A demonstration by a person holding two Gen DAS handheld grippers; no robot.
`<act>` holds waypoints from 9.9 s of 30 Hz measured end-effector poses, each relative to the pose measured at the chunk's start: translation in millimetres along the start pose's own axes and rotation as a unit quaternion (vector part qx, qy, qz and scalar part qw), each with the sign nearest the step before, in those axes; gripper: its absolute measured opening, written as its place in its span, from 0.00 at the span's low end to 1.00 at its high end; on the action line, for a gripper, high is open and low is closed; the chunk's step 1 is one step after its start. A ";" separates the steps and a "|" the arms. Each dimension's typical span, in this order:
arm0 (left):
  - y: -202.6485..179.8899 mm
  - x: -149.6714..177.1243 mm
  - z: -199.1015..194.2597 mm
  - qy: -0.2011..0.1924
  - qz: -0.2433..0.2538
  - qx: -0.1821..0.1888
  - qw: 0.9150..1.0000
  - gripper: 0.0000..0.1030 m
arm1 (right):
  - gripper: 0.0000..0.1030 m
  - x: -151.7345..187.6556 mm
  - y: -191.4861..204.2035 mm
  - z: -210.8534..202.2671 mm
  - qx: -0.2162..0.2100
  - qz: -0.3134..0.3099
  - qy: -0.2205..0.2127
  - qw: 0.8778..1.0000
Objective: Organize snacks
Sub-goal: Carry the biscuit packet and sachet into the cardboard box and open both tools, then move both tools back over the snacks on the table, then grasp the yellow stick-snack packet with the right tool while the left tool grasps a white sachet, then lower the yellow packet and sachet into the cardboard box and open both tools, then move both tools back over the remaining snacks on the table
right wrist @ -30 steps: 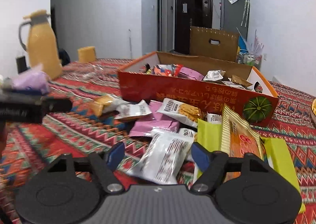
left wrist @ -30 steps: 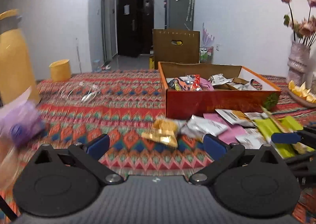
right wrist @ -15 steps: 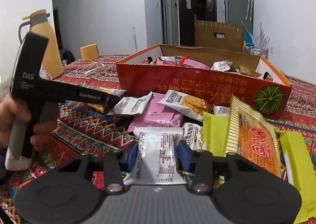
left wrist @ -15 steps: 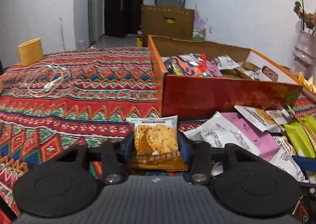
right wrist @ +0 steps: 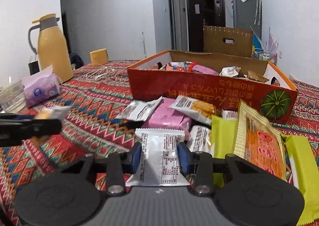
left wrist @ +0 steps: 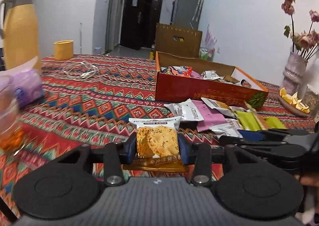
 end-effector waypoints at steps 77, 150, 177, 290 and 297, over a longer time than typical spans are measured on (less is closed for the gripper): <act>-93.4 -135.0 143.6 0.011 0.090 0.073 0.993 0.88 | 0.87 -146.8 -150.5 14.2 0.078 0.061 -0.073 0.992; -42.3 -35.4 146.5 0.067 0.004 0.051 0.996 0.64 | 0.76 11.1 -124.0 -19.3 0.048 0.138 0.003 0.989; -52.8 23.1 35.0 0.076 -0.018 0.058 0.995 0.39 | 0.28 43.5 -94.0 -74.1 0.015 0.123 0.003 0.992; -45.8 78.9 -131.5 -0.016 0.057 0.068 0.996 1.00 | 1.00 103.1 -4.7 -235.4 0.099 -0.056 -0.068 0.991; -46.4 101.2 -133.0 0.002 0.068 0.059 0.996 1.00 | 1.00 139.5 19.7 -220.6 0.087 -0.101 -0.022 0.991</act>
Point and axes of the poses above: each gripper's, at about its wrist camera, not at the fingertips, and z roughly the way its jaws point, y to its left, x to its underside, the point moved 8 cm from there along z, roughly the way its jaws point, and after that the axes turned 5 degrees about -z, right-handed, at the moved point
